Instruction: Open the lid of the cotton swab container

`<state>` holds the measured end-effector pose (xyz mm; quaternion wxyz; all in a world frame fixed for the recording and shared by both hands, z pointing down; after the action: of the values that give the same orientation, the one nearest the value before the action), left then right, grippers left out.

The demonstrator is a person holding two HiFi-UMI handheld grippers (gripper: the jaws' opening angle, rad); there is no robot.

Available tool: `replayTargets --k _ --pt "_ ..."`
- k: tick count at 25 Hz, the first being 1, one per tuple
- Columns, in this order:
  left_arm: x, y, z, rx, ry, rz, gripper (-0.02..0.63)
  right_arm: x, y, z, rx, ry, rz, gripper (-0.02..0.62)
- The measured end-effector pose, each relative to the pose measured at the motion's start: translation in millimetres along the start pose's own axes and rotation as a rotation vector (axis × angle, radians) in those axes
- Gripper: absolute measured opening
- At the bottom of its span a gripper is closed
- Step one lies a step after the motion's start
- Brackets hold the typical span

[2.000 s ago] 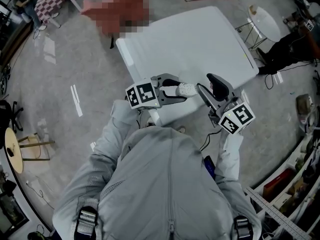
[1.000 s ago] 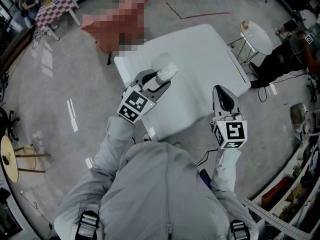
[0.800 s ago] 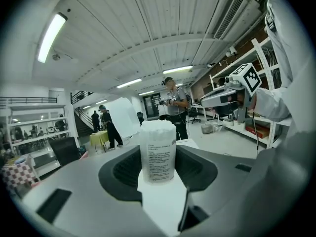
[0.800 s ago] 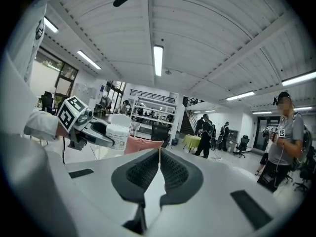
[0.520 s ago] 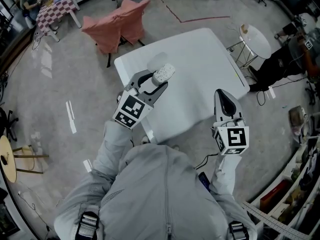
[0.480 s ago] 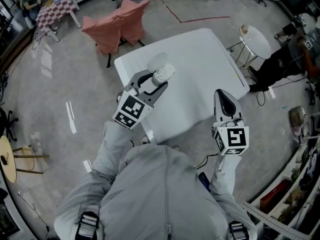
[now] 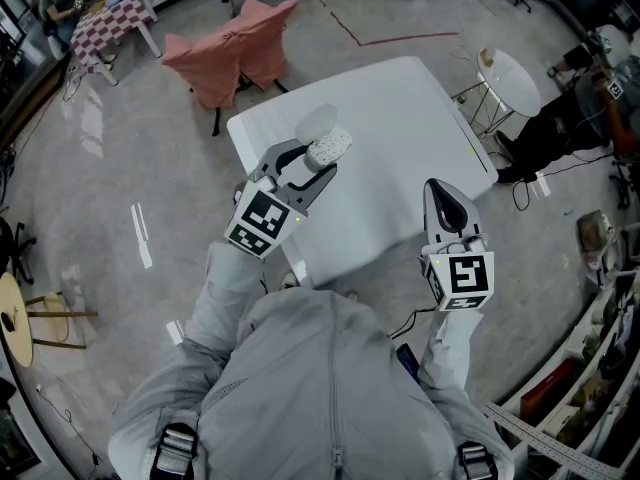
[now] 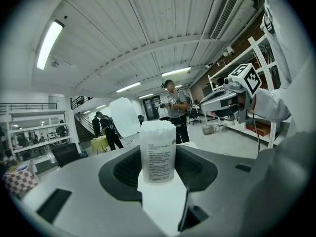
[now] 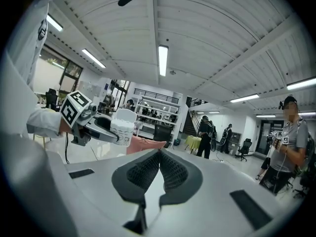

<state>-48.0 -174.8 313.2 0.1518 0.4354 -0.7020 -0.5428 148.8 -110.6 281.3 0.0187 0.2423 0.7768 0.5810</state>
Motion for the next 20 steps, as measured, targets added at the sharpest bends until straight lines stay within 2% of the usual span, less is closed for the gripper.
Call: replayTargets --k 20 --pt "-8.6 -5.1 -2.0 -0.015 0.044 0.000 0.206 3.9 1.9 -3.0 0.010 -0.015 0.000 0.034"
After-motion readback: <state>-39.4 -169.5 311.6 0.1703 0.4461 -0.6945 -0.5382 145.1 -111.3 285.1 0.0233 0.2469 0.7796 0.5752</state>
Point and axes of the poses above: the fingertips, and each gripper's own axes: z backward along the fingers, x to its left, y out of its underside, the point moved 4 cm from there along z, backward along the fingers, and after that the axes turned 8 degrees about x, right-handed, at the moved point
